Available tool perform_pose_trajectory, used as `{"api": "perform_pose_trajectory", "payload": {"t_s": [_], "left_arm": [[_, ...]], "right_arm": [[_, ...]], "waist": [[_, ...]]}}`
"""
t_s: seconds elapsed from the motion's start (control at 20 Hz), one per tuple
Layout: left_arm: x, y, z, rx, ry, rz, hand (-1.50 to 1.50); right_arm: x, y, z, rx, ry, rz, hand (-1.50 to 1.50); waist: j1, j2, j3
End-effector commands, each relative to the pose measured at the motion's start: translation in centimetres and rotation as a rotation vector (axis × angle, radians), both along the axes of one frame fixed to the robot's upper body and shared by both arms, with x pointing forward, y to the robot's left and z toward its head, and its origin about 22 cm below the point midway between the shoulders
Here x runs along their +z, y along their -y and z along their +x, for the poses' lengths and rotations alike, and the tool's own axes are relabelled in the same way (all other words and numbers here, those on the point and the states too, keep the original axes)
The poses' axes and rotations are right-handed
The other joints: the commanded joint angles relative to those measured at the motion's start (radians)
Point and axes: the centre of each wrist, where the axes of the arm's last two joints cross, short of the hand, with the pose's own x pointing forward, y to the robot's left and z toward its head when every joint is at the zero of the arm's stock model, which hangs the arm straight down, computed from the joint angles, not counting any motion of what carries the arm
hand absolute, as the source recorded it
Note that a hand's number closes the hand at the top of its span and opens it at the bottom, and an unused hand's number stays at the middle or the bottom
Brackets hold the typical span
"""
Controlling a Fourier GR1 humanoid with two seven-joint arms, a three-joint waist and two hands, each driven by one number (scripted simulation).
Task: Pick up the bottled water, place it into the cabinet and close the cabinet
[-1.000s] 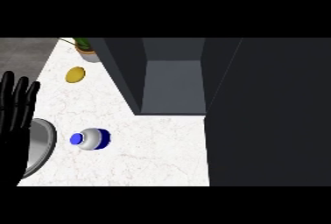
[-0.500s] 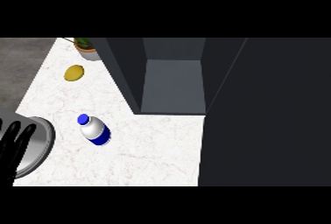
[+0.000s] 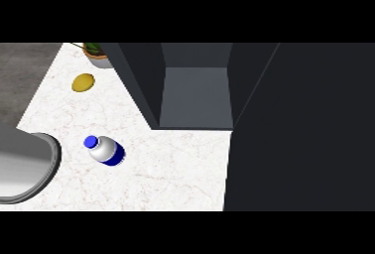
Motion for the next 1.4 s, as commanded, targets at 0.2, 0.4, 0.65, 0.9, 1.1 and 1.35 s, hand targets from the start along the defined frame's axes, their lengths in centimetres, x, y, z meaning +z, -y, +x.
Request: {"api": "perform_pose_trajectory", "payload": {"t_s": [0.2, 0.4, 0.65, 0.9, 1.1, 1.35], "left_arm": [[1.1, -0.4, -2.1, 0.019, -0.01, -0.003, -1.5], [0.5, -1.1, -3.0, 0.034, -0.04, 0.012, -1.5], [-0.2, -1.3, -1.0, 0.031, -0.027, 0.019, -1.5], [2.0, 0.0, -3.7, 0.054, -0.06, 0.026, -1.5], [0.3, -1.2, -0.4, 0.098, -0.025, 0.029, -1.5], [-1.1, -0.2, 1.0, 0.093, -0.054, 0.044, -1.5]], "right_arm": [[2.8, -1.4, -1.6, 0.01, 0.018, 0.018, -1.5], [3.7, -1.6, -3.1, 0.001, 0.022, 0.041, -1.5], [4.6, -1.3, -3.0, 0.008, 0.013, 0.034, -1.5], [4.2, -1.7, -3.5, 0.002, 0.034, 0.042, -1.5], [4.8, -1.2, -3.4, 0.003, 0.014, 0.028, -1.5], [4.9, -1.4, -3.0, 0.029, 0.026, 0.03, -1.5]], "waist": [[-0.003, 0.003, 0.0], [-0.005, 0.001, 0.0], [-0.014, 0.003, 0.0], [-0.01, -0.001, 0.001], [-0.02, 0.003, 0.001], [-0.016, 0.003, 0.0]]}}
